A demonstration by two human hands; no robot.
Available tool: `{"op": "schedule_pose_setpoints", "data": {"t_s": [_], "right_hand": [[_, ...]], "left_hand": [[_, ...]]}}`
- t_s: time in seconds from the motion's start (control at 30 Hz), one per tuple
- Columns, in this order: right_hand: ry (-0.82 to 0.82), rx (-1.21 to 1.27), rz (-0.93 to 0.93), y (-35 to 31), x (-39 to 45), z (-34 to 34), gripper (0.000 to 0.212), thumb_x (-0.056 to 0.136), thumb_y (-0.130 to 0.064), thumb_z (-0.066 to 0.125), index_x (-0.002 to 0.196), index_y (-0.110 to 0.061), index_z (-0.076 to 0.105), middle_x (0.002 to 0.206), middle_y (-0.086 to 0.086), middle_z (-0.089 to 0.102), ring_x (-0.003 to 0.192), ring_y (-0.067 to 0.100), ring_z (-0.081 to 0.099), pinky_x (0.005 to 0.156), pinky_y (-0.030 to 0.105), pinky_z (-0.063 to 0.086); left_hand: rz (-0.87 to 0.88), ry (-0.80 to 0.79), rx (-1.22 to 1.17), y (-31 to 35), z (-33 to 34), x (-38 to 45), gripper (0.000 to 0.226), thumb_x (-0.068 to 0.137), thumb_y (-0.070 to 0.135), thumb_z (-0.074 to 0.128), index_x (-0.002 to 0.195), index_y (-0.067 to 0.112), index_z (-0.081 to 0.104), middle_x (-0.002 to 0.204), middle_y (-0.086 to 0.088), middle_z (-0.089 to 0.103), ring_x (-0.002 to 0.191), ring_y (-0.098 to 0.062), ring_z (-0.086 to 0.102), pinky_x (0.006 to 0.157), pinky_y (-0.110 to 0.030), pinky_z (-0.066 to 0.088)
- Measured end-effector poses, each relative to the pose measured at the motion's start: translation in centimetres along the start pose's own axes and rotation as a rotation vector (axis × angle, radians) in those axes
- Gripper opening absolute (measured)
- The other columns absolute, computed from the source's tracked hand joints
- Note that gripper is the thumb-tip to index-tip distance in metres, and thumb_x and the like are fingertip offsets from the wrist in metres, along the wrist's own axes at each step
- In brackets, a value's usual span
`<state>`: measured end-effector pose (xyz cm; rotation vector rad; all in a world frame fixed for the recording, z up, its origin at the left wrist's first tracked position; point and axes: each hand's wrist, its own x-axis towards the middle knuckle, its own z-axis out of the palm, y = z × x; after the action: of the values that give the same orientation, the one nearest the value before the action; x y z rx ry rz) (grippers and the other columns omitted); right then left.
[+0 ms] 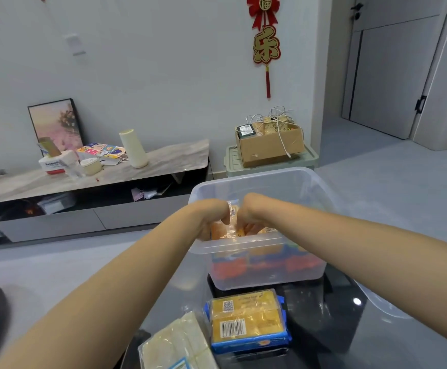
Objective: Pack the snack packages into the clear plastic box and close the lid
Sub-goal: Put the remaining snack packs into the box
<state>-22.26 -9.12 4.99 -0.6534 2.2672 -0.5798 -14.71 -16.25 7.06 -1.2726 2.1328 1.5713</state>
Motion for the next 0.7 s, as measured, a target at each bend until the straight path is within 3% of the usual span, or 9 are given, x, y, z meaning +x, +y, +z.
{"op": "schedule_pose_setpoints", "data": {"t_s": [0.07, 0.17, 0.2, 0.27, 0.37, 0.43, 0.53, 0.63, 0.7], "right_hand": [[0.007, -0.036, 0.011, -0.1, -0.1, -0.2, 0.032, 0.095, -0.014, 0.048, 0.064, -0.007, 0.046, 0.116, 0.014, 0.064, 0.068, 0.019, 0.057, 0.088, 0.027, 0.049], [-0.006, -0.134, 0.046, 0.1, 0.0, -0.2, 0.035, 0.098, -0.018, 0.043, 0.065, -0.007, 0.043, 0.110, 0.012, 0.060, 0.072, 0.022, 0.050, 0.086, 0.027, 0.047], [-0.022, -0.148, 0.041, 0.1, 0.1, -0.1, 0.035, 0.098, -0.017, 0.043, 0.065, -0.007, 0.044, 0.097, 0.013, 0.059, 0.066, 0.021, 0.047, 0.078, 0.027, 0.045], [-0.084, -0.135, 0.024, 0.2, 0.0, 0.1, 0.033, 0.098, -0.010, 0.041, 0.066, -0.006, 0.048, 0.076, 0.012, 0.051, 0.059, 0.017, 0.043, 0.065, 0.025, 0.041], [-0.114, 0.007, -0.013, 0.3, -0.5, 0.0, 0.027, 0.098, -0.003, 0.037, 0.105, 0.007, 0.060, 0.090, 0.018, 0.060, 0.066, 0.021, 0.052, 0.075, 0.031, 0.048], [-0.110, 0.115, -0.031, 0.4, -1.0, -0.5, 0.035, 0.098, 0.000, 0.034, 0.127, 0.010, 0.049, 0.114, 0.025, 0.063, 0.073, 0.023, 0.056, 0.082, 0.033, 0.050], [-0.084, 0.168, -0.045, 0.6, -2.2, -1.0, 0.037, 0.098, -0.001, 0.034, 0.132, 0.009, 0.045, 0.126, 0.024, 0.060, 0.066, 0.018, 0.055, 0.065, 0.024, 0.046], [0.002, 0.176, -0.113, 0.7, -4.1, -1.2, 0.035, 0.095, -0.001, 0.040, 0.127, 0.009, 0.052, 0.126, 0.025, 0.061, 0.090, 0.029, 0.067, 0.080, 0.032, 0.054], [0.092, 0.243, -0.222, 1.0, -5.7, -1.1, 0.033, 0.093, -0.001, 0.046, 0.124, 0.005, 0.056, 0.121, 0.027, 0.064, 0.094, 0.032, 0.065, 0.079, 0.036, 0.055]], "left_hand": [[0.011, 0.001, 0.018, 0.0, 0.1, -0.2, 0.019, 0.087, -0.001, 0.039, 0.105, -0.002, 0.047, 0.090, -0.015, 0.055, 0.085, -0.030, 0.057, 0.082, -0.034, 0.046], [0.045, 0.027, 0.074, -0.1, 0.2, 0.0, 0.047, 0.086, -0.002, 0.042, 0.132, -0.004, 0.036, 0.132, -0.020, 0.046, 0.126, -0.037, 0.045, 0.104, -0.042, 0.041], [0.057, 0.019, 0.090, -0.2, 0.2, 0.1, 0.050, 0.084, -0.003, 0.041, 0.134, -0.006, 0.035, 0.136, -0.023, 0.045, 0.127, -0.039, 0.046, 0.107, -0.044, 0.040], [0.062, -0.010, 0.117, -0.3, 0.4, -0.1, 0.038, 0.082, -0.004, 0.040, 0.118, -0.008, 0.048, 0.116, -0.024, 0.055, 0.113, -0.038, 0.055, 0.102, -0.043, 0.042], [0.040, -0.016, 0.195, -0.3, 0.7, -1.0, 0.013, 0.082, -0.001, 0.041, 0.081, -0.001, 0.053, 0.093, -0.020, 0.055, 0.092, -0.033, 0.054, 0.081, -0.035, 0.043], [0.036, -0.046, 0.202, -0.3, 0.5, -1.1, 0.024, 0.083, 0.001, 0.038, 0.100, -0.007, 0.054, 0.107, -0.024, 0.060, 0.094, -0.033, 0.055, 0.084, -0.034, 0.044], [0.075, -0.030, 0.143, -0.4, 0.3, -1.3, 0.049, 0.085, -0.001, 0.036, 0.133, -0.013, 0.036, 0.131, -0.034, 0.050, 0.117, -0.041, 0.054, 0.105, -0.042, 0.042], [0.258, 0.076, 0.016, -0.3, 0.1, -2.7, 0.035, 0.090, 0.003, 0.039, 0.123, -0.004, 0.049, 0.111, -0.023, 0.058, 0.098, -0.029, 0.058, 0.092, -0.036, 0.049], [0.393, 0.114, -0.044, -0.7, 0.1, -4.4, 0.034, 0.090, 0.003, 0.040, 0.120, 0.008, 0.054, 0.112, -0.014, 0.058, 0.095, -0.023, 0.060, 0.083, -0.033, 0.052]]}}
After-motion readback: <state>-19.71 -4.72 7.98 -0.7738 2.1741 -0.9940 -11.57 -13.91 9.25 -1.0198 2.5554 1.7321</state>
